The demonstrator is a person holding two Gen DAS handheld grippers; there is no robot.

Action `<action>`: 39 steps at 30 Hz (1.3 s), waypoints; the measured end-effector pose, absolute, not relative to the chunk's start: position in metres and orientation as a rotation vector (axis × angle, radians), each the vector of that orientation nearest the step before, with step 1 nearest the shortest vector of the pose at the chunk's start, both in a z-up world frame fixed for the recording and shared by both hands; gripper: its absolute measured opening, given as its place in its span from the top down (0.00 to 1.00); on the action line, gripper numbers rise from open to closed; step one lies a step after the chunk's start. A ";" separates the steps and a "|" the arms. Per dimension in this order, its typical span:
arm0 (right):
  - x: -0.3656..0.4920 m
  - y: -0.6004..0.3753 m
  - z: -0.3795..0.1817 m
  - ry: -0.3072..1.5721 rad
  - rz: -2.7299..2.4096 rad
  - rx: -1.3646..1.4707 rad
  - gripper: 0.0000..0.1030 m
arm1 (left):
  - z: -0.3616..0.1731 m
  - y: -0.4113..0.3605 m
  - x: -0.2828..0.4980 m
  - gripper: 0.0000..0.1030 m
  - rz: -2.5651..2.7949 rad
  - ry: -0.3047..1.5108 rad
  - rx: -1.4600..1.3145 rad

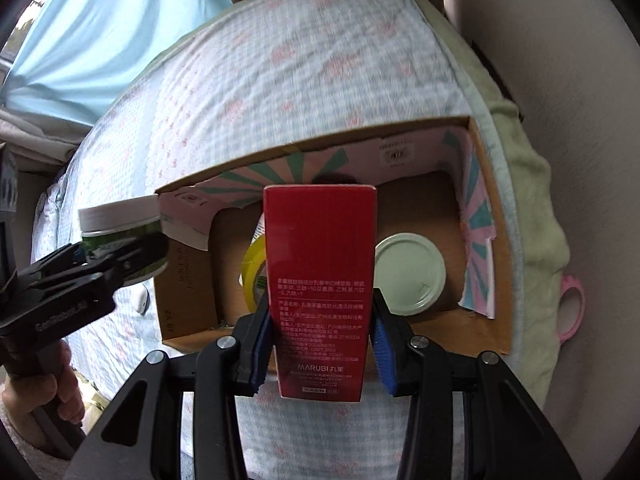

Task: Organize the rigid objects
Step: 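Lower green jar and red box into the box and open both tools, then withdraw both tools toward the black-lidded jar and white earbud case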

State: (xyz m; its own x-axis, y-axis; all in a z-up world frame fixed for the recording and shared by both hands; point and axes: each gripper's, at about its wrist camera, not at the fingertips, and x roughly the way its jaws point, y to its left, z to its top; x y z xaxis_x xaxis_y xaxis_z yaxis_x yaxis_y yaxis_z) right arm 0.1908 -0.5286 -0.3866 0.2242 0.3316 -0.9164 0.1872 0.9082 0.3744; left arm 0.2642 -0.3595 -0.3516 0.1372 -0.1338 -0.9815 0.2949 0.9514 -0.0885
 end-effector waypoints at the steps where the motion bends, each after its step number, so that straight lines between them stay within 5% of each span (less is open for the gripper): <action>1: 0.192 -0.530 -0.392 1.358 0.100 0.478 0.61 | -0.356 -0.362 0.266 0.35 -0.314 1.409 0.149; 13: 0.192 -0.536 -0.435 1.392 0.058 0.717 0.60 | -0.391 -0.378 0.277 0.33 -0.365 1.433 0.310; 14: 0.192 -0.535 -0.435 1.402 0.050 0.703 0.54 | -0.386 -0.379 0.276 0.23 -0.381 1.410 0.313; 15: 0.191 -0.535 -0.431 1.397 0.043 0.702 0.47 | -0.379 -0.379 0.275 0.01 -0.398 1.384 0.320; 17: 0.186 -0.536 -0.423 1.359 0.032 0.709 0.01 | -0.366 -0.378 0.274 0.00 -0.416 1.337 0.332; 39: 0.177 -0.533 -0.367 1.229 -0.007 0.577 0.00 | -0.300 -0.312 0.238 0.00 -0.328 1.240 0.265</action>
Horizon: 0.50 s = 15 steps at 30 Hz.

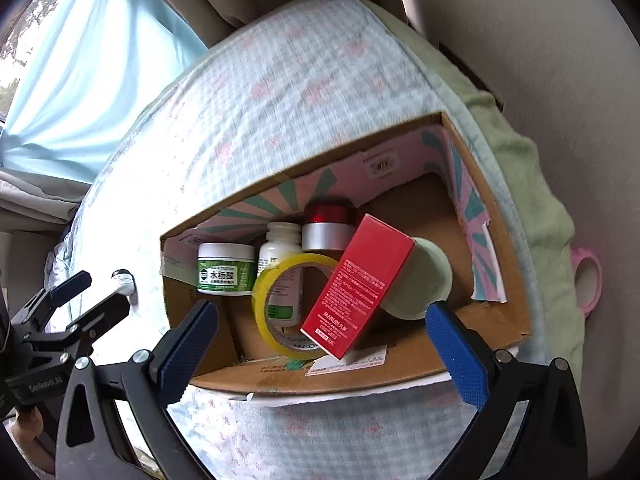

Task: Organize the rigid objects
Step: 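Withdraw both tools toward the black-lidded jar and white earbud case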

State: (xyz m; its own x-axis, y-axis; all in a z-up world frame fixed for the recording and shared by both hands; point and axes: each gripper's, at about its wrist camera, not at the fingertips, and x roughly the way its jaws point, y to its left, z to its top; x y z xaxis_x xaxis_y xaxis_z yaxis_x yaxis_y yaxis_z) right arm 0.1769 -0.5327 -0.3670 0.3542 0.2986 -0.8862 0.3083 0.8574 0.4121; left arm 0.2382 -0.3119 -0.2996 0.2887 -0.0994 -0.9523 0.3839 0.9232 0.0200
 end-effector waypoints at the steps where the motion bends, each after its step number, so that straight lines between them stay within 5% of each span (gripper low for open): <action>1: 0.176 -0.532 -0.363 1.223 -0.008 0.577 0.00 | -0.296 -0.309 0.236 0.00 -0.323 1.236 0.262; 15: 0.155 -0.488 -0.295 1.200 0.002 0.383 0.00 | -0.218 -0.238 0.185 0.00 -0.201 1.110 0.181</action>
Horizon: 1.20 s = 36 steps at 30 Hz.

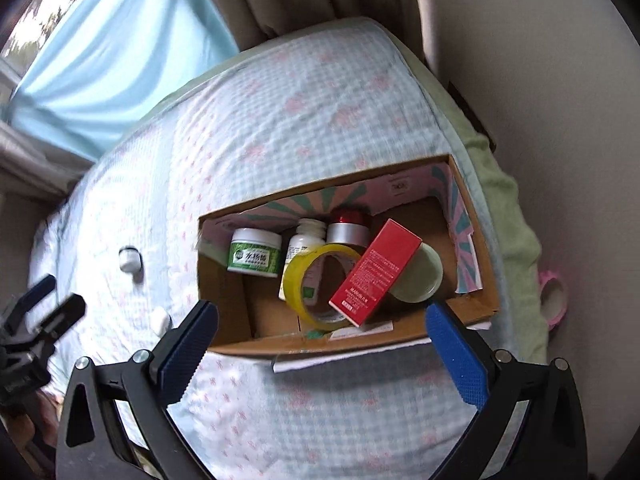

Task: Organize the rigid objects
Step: 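Withdraw both tools toward the black-lidded jar and white earbud case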

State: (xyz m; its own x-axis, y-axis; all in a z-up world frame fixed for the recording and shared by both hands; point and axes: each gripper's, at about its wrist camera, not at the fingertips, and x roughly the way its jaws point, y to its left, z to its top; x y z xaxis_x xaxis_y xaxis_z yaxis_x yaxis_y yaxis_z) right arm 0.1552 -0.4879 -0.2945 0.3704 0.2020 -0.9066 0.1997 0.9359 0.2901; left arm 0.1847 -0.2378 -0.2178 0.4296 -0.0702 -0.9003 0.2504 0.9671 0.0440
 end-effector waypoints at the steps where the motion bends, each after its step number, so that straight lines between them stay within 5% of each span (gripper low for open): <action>1: 0.154 -0.484 -0.290 1.196 0.006 0.377 0.00 | -0.213 -0.232 0.181 0.00 -0.192 1.102 0.177; 15: 0.129 -0.361 -0.222 1.112 0.021 0.287 0.00 | -0.167 -0.088 0.171 0.00 -0.068 1.030 0.144; 28: 0.148 -0.225 -0.243 1.196 0.036 0.328 0.00 | -0.174 0.020 0.213 0.00 -0.117 0.997 0.199; 36: 0.168 -0.166 -0.276 1.234 -0.020 0.366 0.00 | -0.227 0.045 0.277 0.00 -0.213 1.120 0.234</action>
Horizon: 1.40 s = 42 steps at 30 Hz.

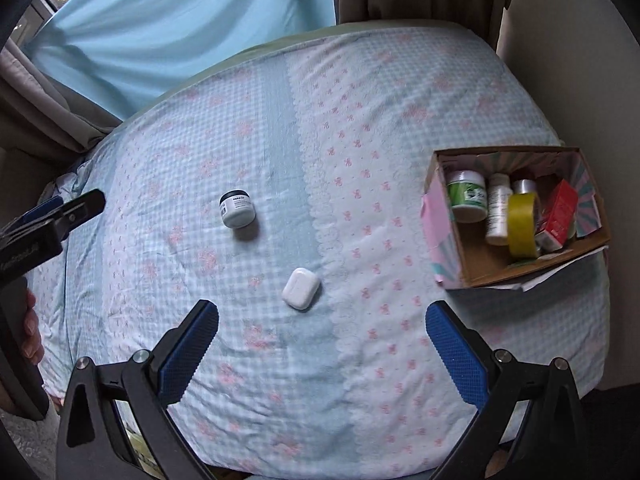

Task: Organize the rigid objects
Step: 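Withdraw both tools toward the black-lidded jar and white earbud case, then grasp black-lidded white jar with left tool while right tool grasps earbud case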

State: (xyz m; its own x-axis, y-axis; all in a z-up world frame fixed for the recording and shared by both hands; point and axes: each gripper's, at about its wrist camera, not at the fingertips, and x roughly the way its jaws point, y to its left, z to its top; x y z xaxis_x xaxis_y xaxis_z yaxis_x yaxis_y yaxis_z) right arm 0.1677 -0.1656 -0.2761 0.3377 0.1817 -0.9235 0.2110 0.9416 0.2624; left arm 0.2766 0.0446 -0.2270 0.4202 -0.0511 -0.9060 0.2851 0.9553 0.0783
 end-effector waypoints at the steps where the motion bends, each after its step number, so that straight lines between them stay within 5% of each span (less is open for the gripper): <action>1: 0.170 -0.161 -0.282 1.243 -0.024 0.372 0.00 | -0.232 0.045 0.282 0.00 -0.222 1.120 0.236; 16: 0.210 -0.136 -0.394 1.413 -0.125 0.490 0.00 | -0.394 0.052 0.381 0.01 -0.162 1.473 -0.045; 21: 0.223 -0.129 -0.431 1.451 -0.177 0.509 0.01 | -0.444 0.051 0.388 0.11 -0.106 1.545 -0.156; 27: 0.233 -0.113 -0.467 1.501 -0.224 0.570 0.06 | -0.476 0.055 0.392 0.26 -0.045 1.573 -0.270; 35: 0.238 -0.101 -0.486 1.521 -0.297 0.625 0.06 | -0.491 0.042 0.399 0.26 -0.050 1.583 -0.300; 36: 0.239 -0.099 -0.489 1.528 -0.303 0.628 0.07 | -0.493 0.038 0.399 0.31 -0.055 1.585 -0.291; 38: 0.241 -0.096 -0.495 1.545 -0.303 0.633 0.27 | -0.495 0.032 0.399 0.38 -0.060 1.584 -0.278; 42: 0.241 -0.096 -0.504 1.564 -0.329 0.636 0.37 | -0.497 0.027 0.402 0.48 -0.046 1.569 -0.255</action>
State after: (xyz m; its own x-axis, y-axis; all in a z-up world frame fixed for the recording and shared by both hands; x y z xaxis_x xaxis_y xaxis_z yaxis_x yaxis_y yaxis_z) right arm 0.2413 -0.0961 -0.5042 0.0088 0.1974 -0.9803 0.5753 0.8008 0.1665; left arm 0.4024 0.0271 -0.4974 0.0066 -0.1900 -0.9818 -0.1327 0.9729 -0.1892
